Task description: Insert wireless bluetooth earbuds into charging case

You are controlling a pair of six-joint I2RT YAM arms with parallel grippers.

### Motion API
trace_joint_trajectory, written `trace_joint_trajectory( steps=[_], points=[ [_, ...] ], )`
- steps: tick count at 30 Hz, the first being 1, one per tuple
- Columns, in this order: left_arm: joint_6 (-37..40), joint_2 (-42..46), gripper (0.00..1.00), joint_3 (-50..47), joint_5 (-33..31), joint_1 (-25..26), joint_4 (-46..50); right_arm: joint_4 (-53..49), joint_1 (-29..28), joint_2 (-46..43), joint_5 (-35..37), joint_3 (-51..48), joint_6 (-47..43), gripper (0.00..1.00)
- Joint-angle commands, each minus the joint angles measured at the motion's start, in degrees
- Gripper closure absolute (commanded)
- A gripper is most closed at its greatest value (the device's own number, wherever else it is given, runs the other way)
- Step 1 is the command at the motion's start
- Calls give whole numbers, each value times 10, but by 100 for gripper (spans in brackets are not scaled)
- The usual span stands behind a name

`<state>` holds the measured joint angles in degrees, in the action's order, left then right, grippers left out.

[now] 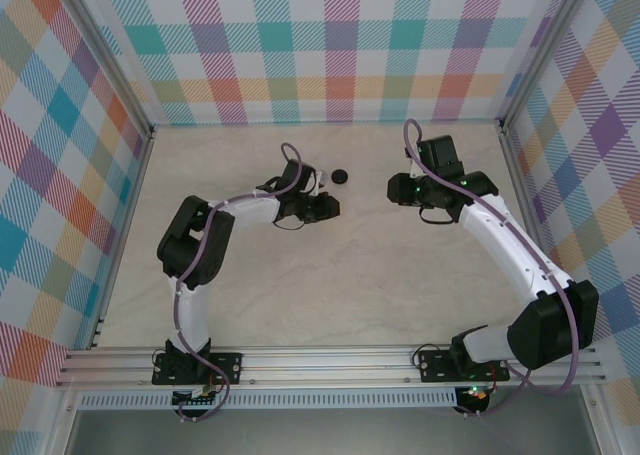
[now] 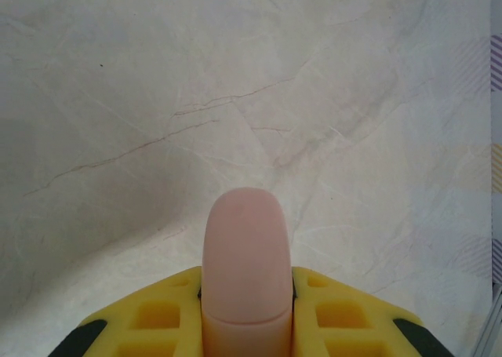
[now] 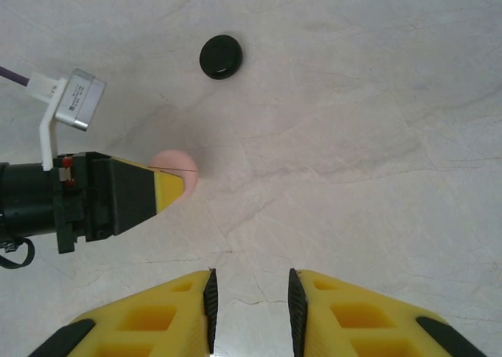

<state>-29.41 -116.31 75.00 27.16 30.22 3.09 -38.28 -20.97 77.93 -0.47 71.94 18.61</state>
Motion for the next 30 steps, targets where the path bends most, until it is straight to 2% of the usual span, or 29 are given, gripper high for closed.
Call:
trace_joint_trajectory(
  steps=[1,9,13,18,22,26,28,30],
  points=[
    [-21,-18,95,27,15,-4,2,-8,-1,-1,-7,-8,-1,66],
    [-21,-51,94,47,32,-4,3,-9,-1,-1,-14,-17,3,66],
    [-19,-61,89,56,34,-5,15,-8,-2,-4,-13,-22,4,65],
    [-12,-64,67,57,31,-5,27,-9,-1,-2,-7,-23,5,65],
    [2,-45,44,43,4,-5,37,-10,-1,0,2,-25,3,65],
    [13,-22,36,33,-8,-6,49,-9,-1,0,24,-29,2,62],
    [26,-6,29,31,-28,-7,68,-7,-1,0,46,-34,3,59],
    [43,14,27,28,-52,-7,89,-1,-1,-2,73,-42,4,56]
  ],
)
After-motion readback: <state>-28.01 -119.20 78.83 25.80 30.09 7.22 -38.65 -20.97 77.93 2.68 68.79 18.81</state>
